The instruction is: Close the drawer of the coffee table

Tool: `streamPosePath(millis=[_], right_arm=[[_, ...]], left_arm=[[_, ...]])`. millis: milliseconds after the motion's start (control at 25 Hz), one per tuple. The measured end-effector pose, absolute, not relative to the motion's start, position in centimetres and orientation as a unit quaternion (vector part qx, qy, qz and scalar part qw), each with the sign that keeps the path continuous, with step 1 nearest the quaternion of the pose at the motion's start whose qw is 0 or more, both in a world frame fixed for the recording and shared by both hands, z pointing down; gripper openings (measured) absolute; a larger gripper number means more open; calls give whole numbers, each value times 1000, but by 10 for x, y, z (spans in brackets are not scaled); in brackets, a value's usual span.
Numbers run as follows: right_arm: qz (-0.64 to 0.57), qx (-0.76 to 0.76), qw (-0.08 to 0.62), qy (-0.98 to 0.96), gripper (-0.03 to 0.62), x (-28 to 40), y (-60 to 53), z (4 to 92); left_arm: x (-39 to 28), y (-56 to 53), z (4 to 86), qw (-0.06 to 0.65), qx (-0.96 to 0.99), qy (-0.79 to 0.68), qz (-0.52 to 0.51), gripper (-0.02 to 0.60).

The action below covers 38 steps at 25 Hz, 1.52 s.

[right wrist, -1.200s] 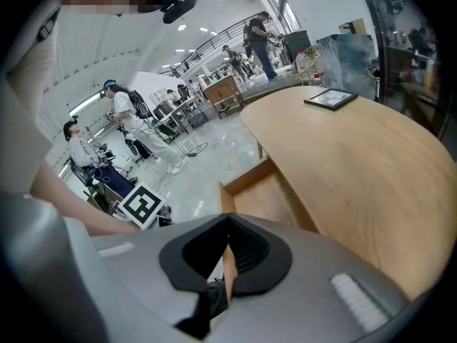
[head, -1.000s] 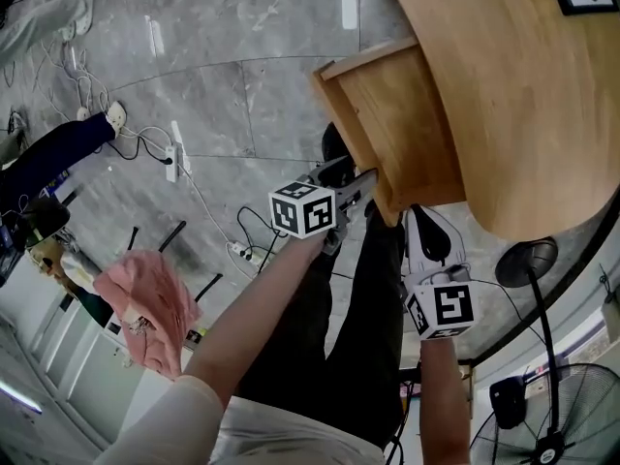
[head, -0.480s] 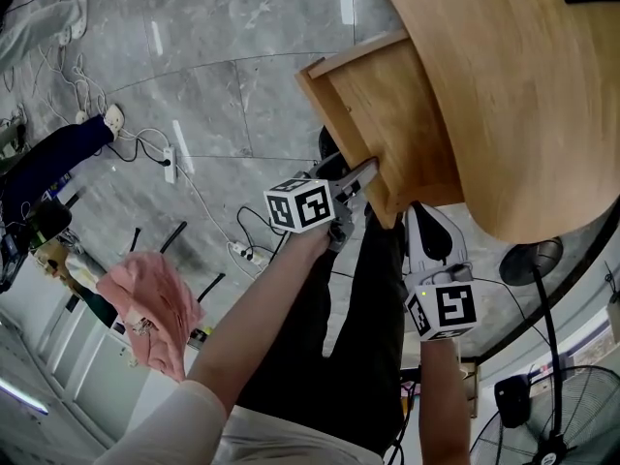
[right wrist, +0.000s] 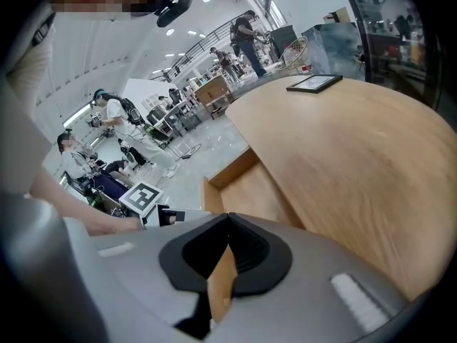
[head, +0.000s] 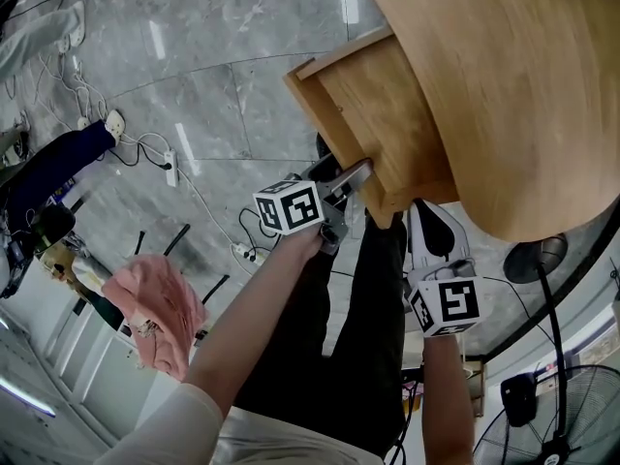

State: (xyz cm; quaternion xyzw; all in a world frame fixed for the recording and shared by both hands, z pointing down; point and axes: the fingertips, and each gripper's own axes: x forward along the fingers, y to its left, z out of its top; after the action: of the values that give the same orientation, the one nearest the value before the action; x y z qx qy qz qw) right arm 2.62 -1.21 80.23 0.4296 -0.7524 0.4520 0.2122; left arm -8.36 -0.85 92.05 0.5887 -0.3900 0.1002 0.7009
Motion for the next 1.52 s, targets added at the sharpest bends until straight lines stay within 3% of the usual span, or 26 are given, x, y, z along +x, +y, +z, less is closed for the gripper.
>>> streamPosePath(millis=[280,720,1520], right_arm=[[454,435,213,-748,11,39,-10,808],[460,439,203,-744,11,42,-5,810],[456,468,171,-737,11,78,-1,801]], left_arm=[[-81,-11,916,708,589,-379,90,404],[-76,-19,908,705,600,-363,100,411],[7,-57,871,684,645,-331,84,412]])
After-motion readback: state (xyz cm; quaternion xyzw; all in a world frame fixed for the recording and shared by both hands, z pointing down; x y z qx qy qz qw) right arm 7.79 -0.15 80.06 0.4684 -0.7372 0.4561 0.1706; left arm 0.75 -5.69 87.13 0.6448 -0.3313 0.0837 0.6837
